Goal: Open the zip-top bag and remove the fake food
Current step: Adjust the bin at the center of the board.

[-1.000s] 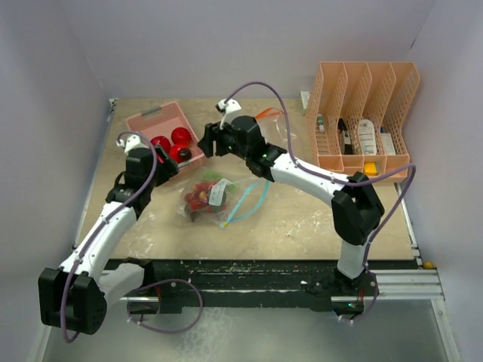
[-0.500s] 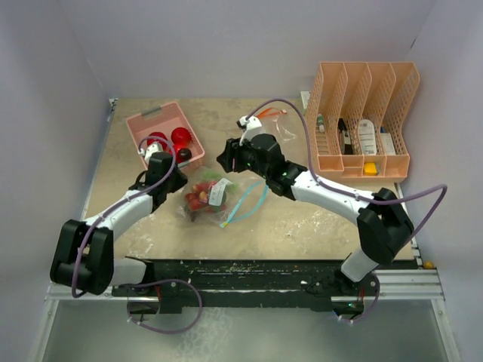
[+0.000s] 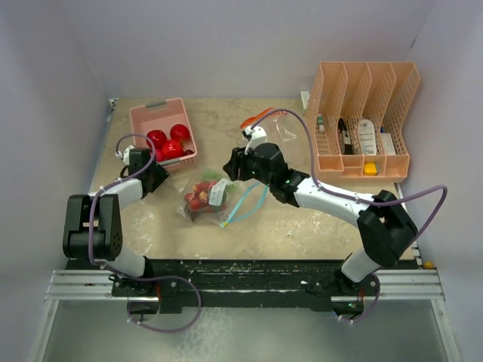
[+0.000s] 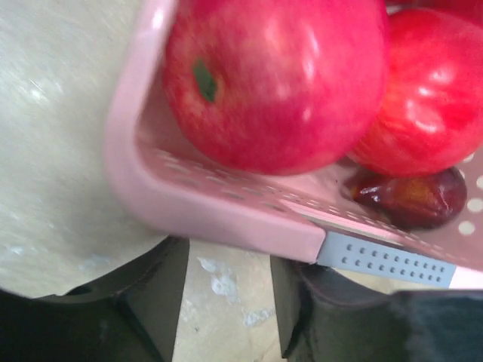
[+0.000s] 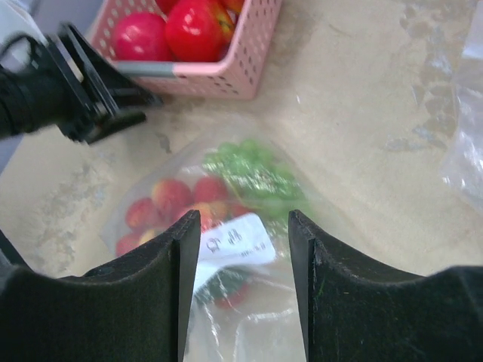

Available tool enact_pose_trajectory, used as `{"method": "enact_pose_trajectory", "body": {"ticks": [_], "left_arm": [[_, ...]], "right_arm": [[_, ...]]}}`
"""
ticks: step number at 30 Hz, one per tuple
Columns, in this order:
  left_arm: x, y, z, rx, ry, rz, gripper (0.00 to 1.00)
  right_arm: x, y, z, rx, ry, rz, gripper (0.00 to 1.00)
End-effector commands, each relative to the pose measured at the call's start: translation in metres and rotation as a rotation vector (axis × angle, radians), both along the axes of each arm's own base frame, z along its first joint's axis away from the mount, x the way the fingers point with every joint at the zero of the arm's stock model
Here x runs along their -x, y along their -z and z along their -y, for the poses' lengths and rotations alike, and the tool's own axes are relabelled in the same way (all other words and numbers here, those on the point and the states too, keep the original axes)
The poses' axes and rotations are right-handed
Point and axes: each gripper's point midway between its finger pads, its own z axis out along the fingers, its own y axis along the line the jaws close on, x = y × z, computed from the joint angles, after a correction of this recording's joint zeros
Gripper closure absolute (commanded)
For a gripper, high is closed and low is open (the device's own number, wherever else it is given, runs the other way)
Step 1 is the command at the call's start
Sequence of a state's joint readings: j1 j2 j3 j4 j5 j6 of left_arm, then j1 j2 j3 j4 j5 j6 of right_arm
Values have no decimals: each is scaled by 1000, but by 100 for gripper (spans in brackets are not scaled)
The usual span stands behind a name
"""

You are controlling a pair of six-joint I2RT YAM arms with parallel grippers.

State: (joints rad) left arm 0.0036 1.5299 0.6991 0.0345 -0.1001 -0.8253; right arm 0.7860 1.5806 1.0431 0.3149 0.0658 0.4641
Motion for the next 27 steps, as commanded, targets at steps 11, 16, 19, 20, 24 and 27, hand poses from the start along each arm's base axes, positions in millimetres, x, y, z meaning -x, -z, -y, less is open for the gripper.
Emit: {"method": "enact_pose_trajectory", "body": {"ticks": [11, 16, 19, 20, 24, 27], "left_arm": [[-44, -89, -20, -26, 15, 244, 2], [-15, -124, 8, -69, 51, 332, 1], [4, -135, 33, -58, 105, 376, 1], [11, -137, 38, -51, 118, 385, 1], [32, -147, 56, -31, 187, 429, 4], [37, -159, 66, -23, 251, 451, 5]], "right_arm": [[67, -52, 121, -369, 274, 186, 57], [95, -36, 139, -397, 268, 109, 34], [102, -15, 134, -410, 245, 38, 29], [106, -10, 128, -439, 220, 15, 28], [115, 15, 108, -546, 148, -86, 23], [109, 35, 93, -519, 135, -149, 15]]}}
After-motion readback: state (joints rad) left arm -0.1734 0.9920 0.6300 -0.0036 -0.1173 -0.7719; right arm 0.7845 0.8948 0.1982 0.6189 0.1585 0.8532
